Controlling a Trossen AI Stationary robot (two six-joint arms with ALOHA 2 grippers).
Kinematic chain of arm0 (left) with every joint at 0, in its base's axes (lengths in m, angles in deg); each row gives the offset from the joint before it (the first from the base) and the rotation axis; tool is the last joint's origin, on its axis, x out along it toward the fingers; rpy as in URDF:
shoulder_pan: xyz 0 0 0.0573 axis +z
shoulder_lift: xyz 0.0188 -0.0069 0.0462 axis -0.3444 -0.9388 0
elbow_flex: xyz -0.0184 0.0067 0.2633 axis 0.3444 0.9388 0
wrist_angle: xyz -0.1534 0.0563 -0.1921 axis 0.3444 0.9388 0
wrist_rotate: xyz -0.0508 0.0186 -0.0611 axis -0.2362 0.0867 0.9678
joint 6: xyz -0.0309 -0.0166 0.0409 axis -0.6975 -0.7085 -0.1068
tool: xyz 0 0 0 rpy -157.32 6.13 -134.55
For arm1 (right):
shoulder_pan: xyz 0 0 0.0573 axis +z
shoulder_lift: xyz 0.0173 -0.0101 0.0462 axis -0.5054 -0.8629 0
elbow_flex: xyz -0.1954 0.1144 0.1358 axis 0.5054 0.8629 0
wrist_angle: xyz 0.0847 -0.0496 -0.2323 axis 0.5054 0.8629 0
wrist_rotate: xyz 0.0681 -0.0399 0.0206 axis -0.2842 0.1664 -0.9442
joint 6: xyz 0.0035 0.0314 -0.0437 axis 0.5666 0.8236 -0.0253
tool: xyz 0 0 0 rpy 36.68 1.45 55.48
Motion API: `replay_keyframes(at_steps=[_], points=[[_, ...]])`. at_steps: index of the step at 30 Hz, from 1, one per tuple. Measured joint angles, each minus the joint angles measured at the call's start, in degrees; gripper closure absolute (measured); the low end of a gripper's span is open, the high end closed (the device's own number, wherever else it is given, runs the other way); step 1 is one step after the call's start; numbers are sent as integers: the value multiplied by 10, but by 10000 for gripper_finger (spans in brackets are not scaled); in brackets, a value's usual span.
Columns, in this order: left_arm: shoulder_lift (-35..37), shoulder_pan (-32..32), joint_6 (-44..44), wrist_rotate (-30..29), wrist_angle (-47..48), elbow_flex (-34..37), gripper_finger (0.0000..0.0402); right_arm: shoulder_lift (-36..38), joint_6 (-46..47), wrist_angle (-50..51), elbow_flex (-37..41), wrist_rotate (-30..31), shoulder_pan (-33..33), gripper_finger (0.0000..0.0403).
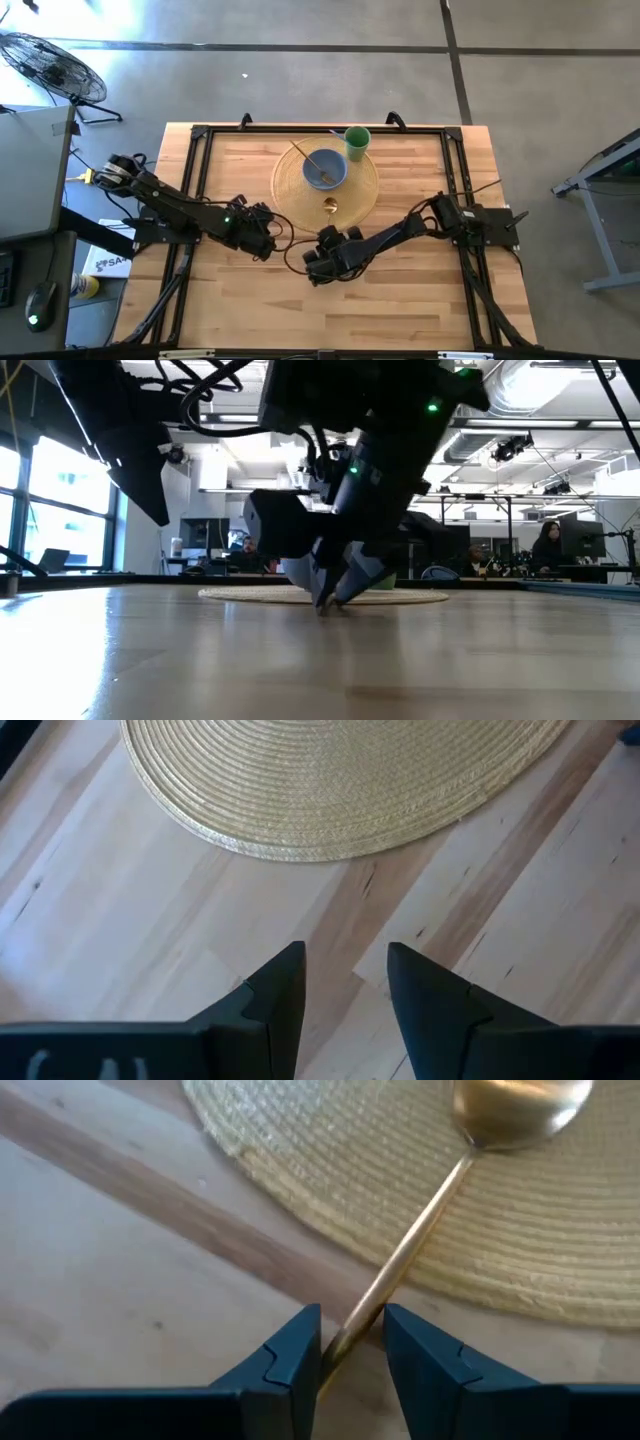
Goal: Pick & Place Utensil
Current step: Put the gold spoon into the blue bowl on the brown mat
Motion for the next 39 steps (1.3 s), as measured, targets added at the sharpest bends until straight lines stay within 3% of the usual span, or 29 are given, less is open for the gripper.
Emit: replay_keyframes(at_steps=[7,14,22,24,29,31,36,39], points=[[0,0,-2,5,0,0,263,1,20,49,-9,-48,8,298],[0,0,-2,10,1,0,263,12,14,102,-10,-162,14,298],[0,0,-14,11,30,0,263,52,12,207,-3,-242,40,298],[0,0,-29,12,54,0,263,61,11,210,-3,-213,48,298],[0,0,-66,0,97,0,263,72,10,177,-2,-47,58,294],[0,0,-69,0,97,0,263,71,1,160,-3,-11,48,288],[0,0,-70,-1,97,0,263,70,-27,106,8,40,8,260],[0,0,-70,-1,98,0,263,70,-59,46,35,9,-16,251]])
